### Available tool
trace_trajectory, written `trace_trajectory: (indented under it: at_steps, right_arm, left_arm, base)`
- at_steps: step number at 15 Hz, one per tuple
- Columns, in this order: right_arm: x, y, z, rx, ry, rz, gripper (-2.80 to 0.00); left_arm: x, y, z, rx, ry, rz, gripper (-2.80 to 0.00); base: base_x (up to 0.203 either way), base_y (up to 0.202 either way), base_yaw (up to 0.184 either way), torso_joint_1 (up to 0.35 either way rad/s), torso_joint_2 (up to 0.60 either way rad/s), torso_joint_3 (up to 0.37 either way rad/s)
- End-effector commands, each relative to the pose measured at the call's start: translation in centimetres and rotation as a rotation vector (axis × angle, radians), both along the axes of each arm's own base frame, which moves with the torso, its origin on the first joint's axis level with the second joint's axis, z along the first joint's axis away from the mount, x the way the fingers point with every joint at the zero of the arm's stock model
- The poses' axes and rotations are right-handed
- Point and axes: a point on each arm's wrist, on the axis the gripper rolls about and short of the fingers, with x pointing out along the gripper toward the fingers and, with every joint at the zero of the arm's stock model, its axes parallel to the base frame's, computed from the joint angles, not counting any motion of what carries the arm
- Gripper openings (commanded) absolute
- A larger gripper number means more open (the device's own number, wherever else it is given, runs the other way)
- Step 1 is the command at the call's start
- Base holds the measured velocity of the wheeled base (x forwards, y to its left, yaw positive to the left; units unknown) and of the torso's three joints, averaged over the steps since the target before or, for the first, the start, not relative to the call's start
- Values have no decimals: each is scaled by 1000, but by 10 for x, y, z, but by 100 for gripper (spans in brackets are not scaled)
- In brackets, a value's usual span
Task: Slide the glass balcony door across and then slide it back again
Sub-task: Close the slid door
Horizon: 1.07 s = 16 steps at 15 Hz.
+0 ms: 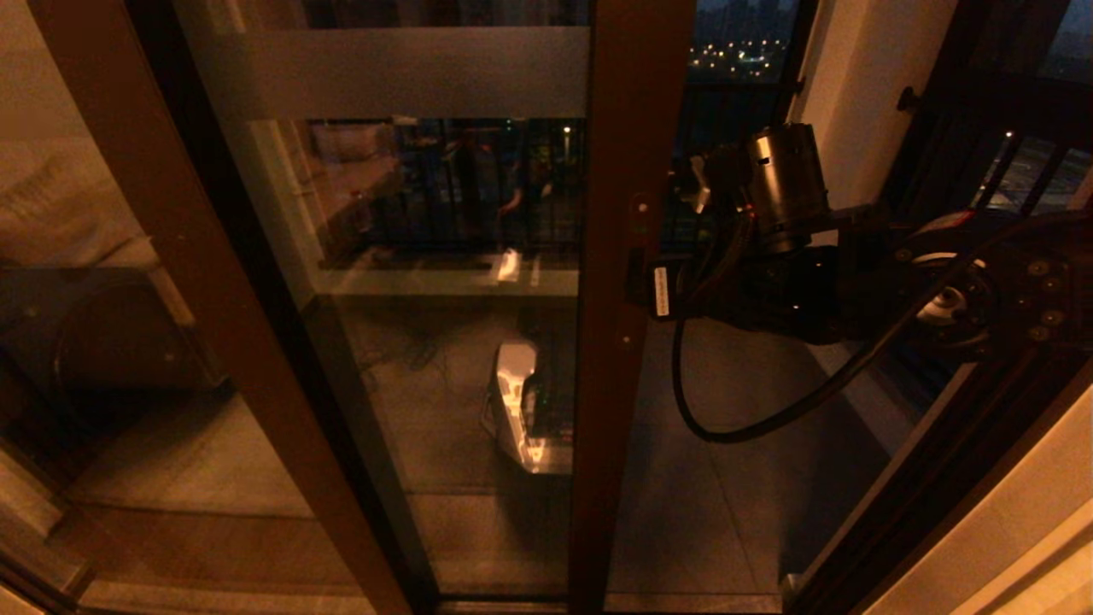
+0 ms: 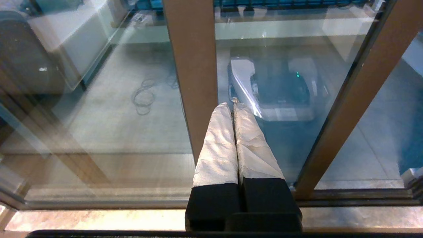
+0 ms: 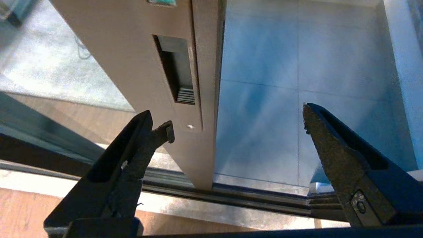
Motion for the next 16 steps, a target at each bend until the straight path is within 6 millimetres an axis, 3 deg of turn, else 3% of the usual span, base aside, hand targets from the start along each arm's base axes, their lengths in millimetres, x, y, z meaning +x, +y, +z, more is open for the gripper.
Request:
trace_trajectory:
  at_steps: [1, 16]
  right_arm:
    - [2, 1, -2, -3, 4, -3, 0]
    - [21, -13, -6, -26, 5, -52, 0]
  left_arm:
    - [0, 0, 0, 0, 2, 0, -280]
    - [0, 0, 0, 0, 1, 0, -280]
  base:
    - [0, 0, 0, 0, 0, 0]
    - [0, 0, 0, 0, 0, 0]
